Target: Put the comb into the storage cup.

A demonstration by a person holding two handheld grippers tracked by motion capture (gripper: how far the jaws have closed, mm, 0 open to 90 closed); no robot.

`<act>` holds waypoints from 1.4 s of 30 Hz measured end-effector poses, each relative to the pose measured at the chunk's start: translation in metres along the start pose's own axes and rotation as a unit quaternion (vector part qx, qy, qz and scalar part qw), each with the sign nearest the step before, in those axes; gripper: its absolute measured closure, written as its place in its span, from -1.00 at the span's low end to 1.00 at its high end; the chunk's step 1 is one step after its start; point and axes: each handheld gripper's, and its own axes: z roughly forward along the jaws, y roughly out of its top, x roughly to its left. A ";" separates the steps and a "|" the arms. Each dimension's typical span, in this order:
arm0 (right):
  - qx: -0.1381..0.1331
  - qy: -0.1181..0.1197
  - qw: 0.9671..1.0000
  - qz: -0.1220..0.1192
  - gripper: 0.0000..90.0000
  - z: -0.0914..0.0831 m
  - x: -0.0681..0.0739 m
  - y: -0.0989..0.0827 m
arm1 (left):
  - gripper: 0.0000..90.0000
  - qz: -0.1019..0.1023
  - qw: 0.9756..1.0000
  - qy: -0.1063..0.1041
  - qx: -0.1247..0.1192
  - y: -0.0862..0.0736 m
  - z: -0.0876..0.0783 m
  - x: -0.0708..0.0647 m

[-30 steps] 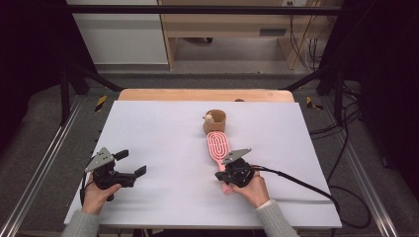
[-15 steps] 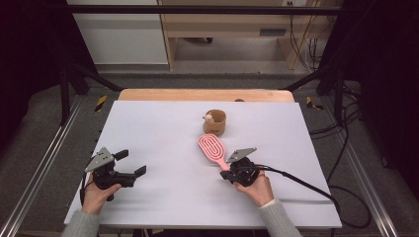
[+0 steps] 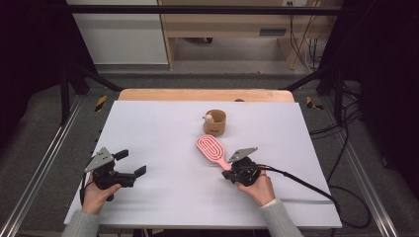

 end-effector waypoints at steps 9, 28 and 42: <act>-0.025 0.012 1.000 0.004 0.73 -0.011 0.000 0.004 | -0.99 -0.002 1.000 0.002 0.000 0.000 0.000 0.000; -0.102 -0.026 0.994 0.036 -0.57 -0.046 -0.010 0.015 | -0.99 -0.003 1.000 0.002 0.002 0.000 0.001 0.000; -0.096 -0.032 0.994 0.031 -0.99 -0.051 -0.011 0.026 | -0.99 -0.003 1.000 0.006 0.001 0.000 0.000 0.001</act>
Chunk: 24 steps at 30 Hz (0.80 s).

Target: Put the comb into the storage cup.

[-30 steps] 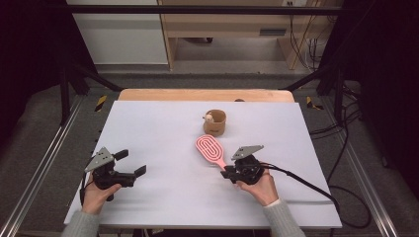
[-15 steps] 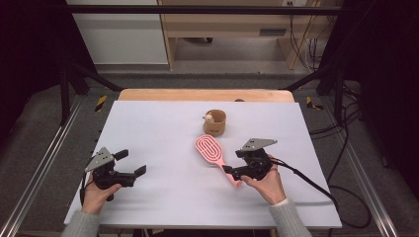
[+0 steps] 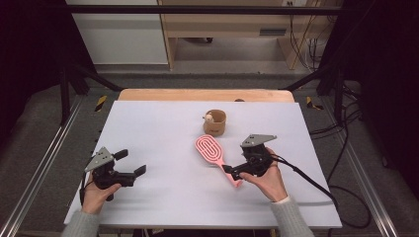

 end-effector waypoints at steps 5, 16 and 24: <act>-0.002 0.000 1.000 -0.003 -0.98 -0.001 0.000 0.007 | -0.99 0.000 1.000 0.000 0.001 0.000 0.001 0.000; 0.018 -0.006 1.000 -0.004 -0.99 0.002 -0.001 0.013 | -0.99 0.001 1.000 0.000 0.001 0.000 0.001 0.000; 0.032 -0.006 0.999 -0.004 -0.99 0.010 -0.002 0.015 | -0.99 0.002 1.000 0.000 0.002 0.000 0.001 0.000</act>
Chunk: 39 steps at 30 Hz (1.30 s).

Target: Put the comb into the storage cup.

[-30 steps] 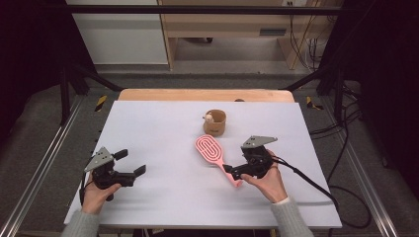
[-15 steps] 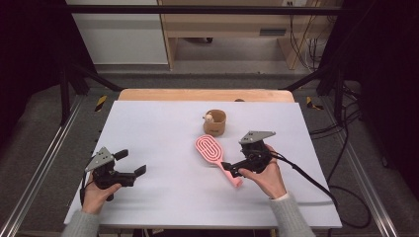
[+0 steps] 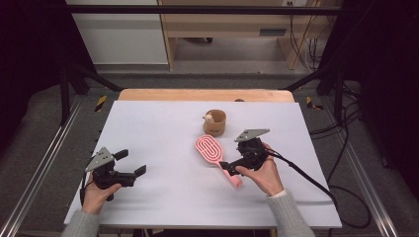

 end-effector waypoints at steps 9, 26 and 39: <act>0.008 0.000 1.000 0.002 -0.99 0.012 0.001 -0.001 | -0.99 0.000 1.000 0.000 0.001 0.000 0.000 0.000; 0.027 -0.001 1.000 0.013 -0.98 0.037 0.003 -0.007 | -0.99 0.001 1.000 0.000 0.001 0.000 0.000 0.000; 0.055 -0.005 0.998 0.011 -0.89 0.054 0.001 -0.012 | -0.99 0.001 1.000 0.000 0.001 0.000 0.000 0.000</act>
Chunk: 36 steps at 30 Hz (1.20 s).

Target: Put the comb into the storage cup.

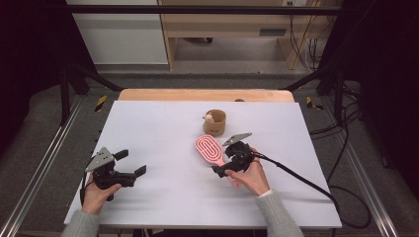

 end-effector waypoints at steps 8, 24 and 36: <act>0.011 -0.007 1.000 -0.002 -0.69 0.005 0.001 -0.001 | -0.99 0.000 1.000 0.000 0.000 0.000 0.000 0.000; 0.045 0.003 0.999 -0.003 -0.14 0.018 0.001 -0.005 | -0.99 0.001 1.000 0.000 0.001 0.000 0.000 0.000; 0.051 -0.007 0.999 0.002 0.21 0.021 0.000 -0.006 | -0.99 0.002 1.000 -0.001 0.002 0.000 0.001 0.000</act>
